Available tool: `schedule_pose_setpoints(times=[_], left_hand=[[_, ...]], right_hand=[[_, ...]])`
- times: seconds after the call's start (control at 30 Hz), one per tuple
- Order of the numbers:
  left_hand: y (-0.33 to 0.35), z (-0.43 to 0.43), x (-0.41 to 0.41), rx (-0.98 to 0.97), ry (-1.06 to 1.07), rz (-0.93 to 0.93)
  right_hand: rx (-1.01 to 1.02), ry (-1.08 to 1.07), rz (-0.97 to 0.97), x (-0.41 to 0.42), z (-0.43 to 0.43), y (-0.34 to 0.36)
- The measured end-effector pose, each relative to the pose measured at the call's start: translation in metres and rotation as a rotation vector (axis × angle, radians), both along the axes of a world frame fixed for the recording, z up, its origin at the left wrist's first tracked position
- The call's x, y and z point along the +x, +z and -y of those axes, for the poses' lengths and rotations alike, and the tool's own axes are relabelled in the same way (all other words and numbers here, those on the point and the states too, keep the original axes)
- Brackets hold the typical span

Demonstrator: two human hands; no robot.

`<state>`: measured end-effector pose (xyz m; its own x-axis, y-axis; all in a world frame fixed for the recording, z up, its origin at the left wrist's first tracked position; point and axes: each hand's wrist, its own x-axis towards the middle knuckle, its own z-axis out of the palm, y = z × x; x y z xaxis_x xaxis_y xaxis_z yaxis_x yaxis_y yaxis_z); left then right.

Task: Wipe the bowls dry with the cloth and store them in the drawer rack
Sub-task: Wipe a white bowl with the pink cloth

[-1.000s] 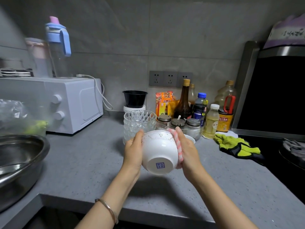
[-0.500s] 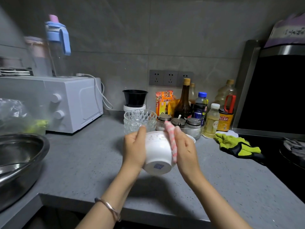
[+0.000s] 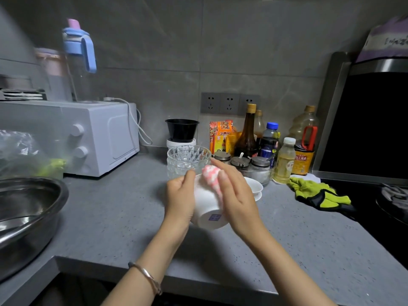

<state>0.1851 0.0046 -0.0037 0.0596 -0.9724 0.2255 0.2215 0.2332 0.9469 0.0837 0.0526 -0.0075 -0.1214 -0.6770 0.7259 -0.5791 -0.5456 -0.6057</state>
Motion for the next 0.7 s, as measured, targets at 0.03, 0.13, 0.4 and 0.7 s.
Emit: schedule_pose_setpoints(times=[0.03, 0.13, 0.4, 0.7], left_hand=[[0.003, -0.002, 0.001, 0.016, 0.004, -0.033], [0.009, -0.007, 0.005, 0.071, -0.035, -0.166], [0.006, 0.002, 0.015, -0.001, -0.109, 0.174], [0.009, -0.008, 0.009, -0.147, -0.063, 0.077]], right_hand=[[0.069, 0.052, 0.130, -0.002, -0.001, 0.005], [0.272, 0.153, 0.389, -0.009, -0.001, 0.005], [0.283, 0.137, 0.423, -0.014, -0.005, 0.020], [0.091, 0.092, 0.237, -0.010, 0.002, 0.009]])
